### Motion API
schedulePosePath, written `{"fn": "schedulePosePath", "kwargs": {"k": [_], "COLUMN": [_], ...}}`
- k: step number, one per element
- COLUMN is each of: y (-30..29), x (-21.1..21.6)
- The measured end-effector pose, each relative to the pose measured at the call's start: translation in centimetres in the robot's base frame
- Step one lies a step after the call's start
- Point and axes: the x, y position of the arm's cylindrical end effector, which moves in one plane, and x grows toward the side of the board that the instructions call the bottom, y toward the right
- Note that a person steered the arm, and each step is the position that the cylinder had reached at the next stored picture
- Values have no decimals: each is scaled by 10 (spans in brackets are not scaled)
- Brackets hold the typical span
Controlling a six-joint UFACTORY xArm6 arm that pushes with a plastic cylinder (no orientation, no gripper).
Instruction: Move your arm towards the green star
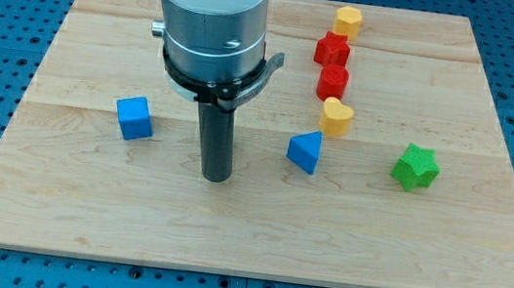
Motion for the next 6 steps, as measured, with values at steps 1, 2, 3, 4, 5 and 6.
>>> {"fn": "schedulePosePath", "kwargs": {"k": [1,2,3,4,5,6], "y": [-19,-19,-18,-7,59,125], "x": [5,8,8,13,24,24]}}
